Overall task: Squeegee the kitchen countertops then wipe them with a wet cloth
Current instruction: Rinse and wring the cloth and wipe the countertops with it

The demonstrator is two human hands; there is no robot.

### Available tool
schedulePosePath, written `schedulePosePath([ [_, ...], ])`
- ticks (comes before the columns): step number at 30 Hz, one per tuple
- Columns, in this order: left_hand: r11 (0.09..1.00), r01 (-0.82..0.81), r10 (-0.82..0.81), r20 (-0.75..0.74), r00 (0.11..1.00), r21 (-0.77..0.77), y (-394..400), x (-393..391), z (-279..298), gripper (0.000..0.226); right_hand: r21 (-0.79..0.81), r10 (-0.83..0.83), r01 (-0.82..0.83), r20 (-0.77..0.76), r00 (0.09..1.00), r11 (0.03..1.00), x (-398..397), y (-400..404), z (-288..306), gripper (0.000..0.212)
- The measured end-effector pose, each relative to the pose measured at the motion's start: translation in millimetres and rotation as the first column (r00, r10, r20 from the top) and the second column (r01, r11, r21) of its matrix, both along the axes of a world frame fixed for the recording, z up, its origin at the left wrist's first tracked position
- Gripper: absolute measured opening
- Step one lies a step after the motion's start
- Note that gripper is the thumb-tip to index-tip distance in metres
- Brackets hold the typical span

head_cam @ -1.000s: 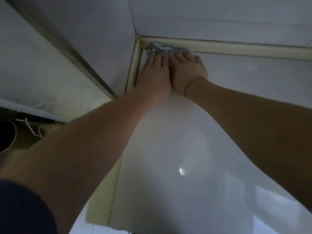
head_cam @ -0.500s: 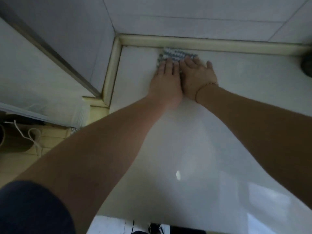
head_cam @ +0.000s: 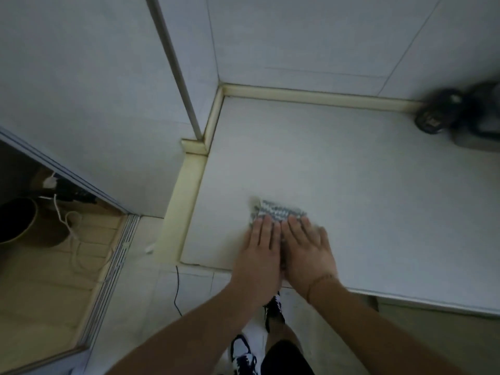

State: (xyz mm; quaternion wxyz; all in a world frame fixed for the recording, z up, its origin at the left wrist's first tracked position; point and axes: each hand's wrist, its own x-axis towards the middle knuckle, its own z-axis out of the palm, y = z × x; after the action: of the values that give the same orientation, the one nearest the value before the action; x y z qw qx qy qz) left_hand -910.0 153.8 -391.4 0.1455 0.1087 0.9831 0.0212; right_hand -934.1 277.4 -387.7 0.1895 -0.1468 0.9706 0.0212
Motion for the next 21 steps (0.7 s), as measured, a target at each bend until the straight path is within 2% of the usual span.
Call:
schedulePosePath([
  [3,0.999,-0.029,0.029,0.028,0.999,-0.015,6,31,13,0.081,-0.018,0.012,-0.013,-0.058,0.998,1.0,28,5,-9,0.074],
  [7,0.997,-0.077,0.077,-0.002,0.997,-0.002,26,36,24,0.076,-0.054,0.042,-0.046,-0.068,0.997,0.998,32,18,-6,0.061],
  [10,0.998,-0.029,0.027,0.034,0.999,0.064,63,31,17,0.079,-0.03,0.053,-0.056,-0.084,0.995,0.998,33,69,-6,0.067],
  [13,0.994,0.038,-0.038,-0.001,0.999,0.099,114,21,12,0.081,0.003,0.031,-0.031,-0.068,0.997,1.0,31,121,-5,0.069],
  [16,0.996,0.071,-0.073,0.034,0.997,0.044,143,-14,3,0.077,0.032,0.013,-0.012,-0.015,1.0,0.999,-7,143,-6,0.069],
  [21,0.996,0.033,-0.023,-0.109,0.994,0.084,162,-129,-7,0.065,-0.015,-0.026,0.025,-0.093,0.995,1.0,-117,157,-4,0.068],
])
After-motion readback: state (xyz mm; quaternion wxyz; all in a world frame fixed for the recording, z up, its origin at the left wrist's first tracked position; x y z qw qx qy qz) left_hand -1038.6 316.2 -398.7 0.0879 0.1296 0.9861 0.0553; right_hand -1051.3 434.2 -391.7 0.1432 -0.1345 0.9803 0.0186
